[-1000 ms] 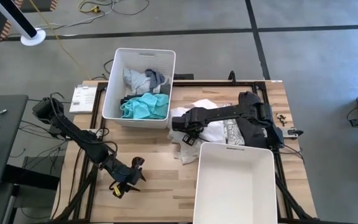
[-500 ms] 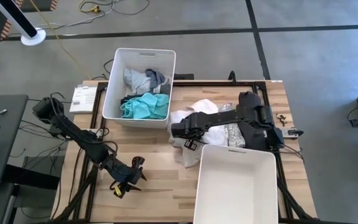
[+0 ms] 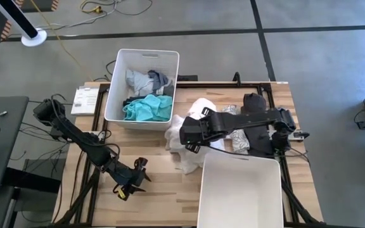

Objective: Sort clothes
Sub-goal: Put the white dress into the bottom white laundry bin

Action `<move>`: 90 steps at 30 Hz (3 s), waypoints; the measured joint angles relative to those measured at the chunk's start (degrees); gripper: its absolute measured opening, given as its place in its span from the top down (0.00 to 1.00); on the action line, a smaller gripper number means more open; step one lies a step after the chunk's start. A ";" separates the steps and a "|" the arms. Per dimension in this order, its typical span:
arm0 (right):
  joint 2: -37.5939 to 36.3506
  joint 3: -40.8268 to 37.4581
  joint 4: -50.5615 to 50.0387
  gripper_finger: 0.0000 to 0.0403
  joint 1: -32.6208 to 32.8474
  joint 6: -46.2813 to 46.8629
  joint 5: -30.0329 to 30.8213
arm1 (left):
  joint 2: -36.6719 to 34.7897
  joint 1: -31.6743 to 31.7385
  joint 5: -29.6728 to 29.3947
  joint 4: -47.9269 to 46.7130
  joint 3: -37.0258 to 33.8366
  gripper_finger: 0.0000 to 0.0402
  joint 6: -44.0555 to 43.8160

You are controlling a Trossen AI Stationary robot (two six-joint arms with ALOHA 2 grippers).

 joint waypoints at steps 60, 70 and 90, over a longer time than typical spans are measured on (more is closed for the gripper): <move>27.89 -0.34 19.99 0.85 -5.62 -13.49 -27.03 | -0.02 -0.02 -0.85 -0.12 -0.02 0.47 -0.08; 23.85 -0.78 17.41 0.97 -2.85 -12.39 -24.47 | -0.02 -0.02 -0.87 -0.13 -0.02 0.47 -0.20; 3.74 -0.85 17.44 0.98 2.64 -13.35 -17.11 | -0.02 0.00 -20.86 2.05 -0.02 0.47 -1.37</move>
